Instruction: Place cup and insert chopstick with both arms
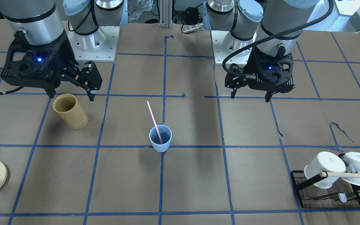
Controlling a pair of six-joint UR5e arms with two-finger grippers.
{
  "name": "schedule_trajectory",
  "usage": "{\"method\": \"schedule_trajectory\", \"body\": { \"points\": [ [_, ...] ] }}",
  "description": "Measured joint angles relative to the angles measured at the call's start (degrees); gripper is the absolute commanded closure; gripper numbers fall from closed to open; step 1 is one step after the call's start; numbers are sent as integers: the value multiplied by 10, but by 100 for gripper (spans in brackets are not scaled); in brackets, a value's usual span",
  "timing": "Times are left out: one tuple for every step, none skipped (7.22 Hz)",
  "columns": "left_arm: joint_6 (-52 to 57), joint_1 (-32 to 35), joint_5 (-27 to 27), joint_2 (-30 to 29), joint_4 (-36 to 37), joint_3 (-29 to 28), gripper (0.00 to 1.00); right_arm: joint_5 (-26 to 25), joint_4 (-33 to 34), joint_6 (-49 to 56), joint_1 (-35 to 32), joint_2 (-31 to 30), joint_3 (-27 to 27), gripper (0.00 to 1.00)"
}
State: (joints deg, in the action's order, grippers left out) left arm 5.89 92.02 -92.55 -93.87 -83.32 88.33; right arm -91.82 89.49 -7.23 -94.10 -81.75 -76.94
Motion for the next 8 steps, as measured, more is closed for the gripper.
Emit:
{"method": "schedule_trajectory", "body": {
  "points": [
    [0,0,0,0,0,0,0,0,-28,1,1,-4,-3,0],
    [0,0,0,0,0,0,0,0,-42,3,3,-9,-6,0],
    [0,0,0,0,0,0,0,1,-47,3,4,-12,-6,0],
    [0,0,0,0,0,0,0,1,-48,2,3,-13,-5,0],
    [0,0,0,0,0,0,0,1,-48,0,1,-14,-5,0],
    [0,0,0,0,0,0,0,1,-49,-1,0,-14,-4,0],
    [0,0,0,0,0,0,0,1,-49,-2,-1,-14,-3,0],
    [0,0,0,0,0,0,0,1,-49,-2,-1,-14,-2,0]
  ]
}}
